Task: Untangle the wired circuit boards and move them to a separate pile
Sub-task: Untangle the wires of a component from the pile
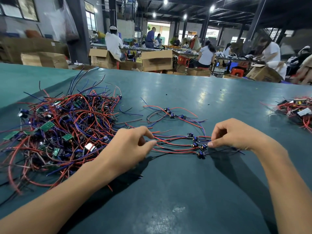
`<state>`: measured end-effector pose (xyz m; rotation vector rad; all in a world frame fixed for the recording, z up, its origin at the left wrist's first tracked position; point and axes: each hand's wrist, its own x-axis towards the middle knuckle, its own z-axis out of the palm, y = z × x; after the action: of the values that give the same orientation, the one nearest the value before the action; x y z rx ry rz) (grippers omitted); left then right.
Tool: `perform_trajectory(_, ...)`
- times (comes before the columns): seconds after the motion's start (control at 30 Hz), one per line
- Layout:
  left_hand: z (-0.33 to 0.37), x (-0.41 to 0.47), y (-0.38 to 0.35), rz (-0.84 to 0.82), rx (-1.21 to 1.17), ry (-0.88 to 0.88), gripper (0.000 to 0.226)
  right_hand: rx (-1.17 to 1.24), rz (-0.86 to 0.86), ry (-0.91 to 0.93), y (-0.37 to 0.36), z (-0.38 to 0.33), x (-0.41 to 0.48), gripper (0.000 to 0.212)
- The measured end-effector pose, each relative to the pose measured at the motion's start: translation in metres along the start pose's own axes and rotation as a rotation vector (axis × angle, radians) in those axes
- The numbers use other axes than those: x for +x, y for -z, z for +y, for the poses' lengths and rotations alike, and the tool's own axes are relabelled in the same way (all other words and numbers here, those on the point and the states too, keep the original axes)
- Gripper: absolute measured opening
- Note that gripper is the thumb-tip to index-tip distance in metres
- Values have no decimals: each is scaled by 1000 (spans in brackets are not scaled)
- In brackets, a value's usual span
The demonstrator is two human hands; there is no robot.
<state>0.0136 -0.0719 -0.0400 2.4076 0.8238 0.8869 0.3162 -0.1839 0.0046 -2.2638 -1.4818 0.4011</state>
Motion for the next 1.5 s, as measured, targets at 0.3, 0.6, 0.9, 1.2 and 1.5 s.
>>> perform_trajectory(0.3,-38,14,51,78,997,355,30,-8,241,142,-29,-34,3,15)
perform_trajectory(0.6,-39,27,25,-156,882,95,64,-88,237,689,-71,-80,-14,7)
perform_trajectory(0.9,-48,32,14,-64,733,183,39,-64,383,643,-83,-83,-10,9)
perform_trajectory(1.2,-47,32,6,4,741,310,59,-22,513,602,-83,-81,-7,11)
perform_trajectory(1.5,-38,31,18,364,475,107,24,-40,636,657,-82,-80,-9,13)
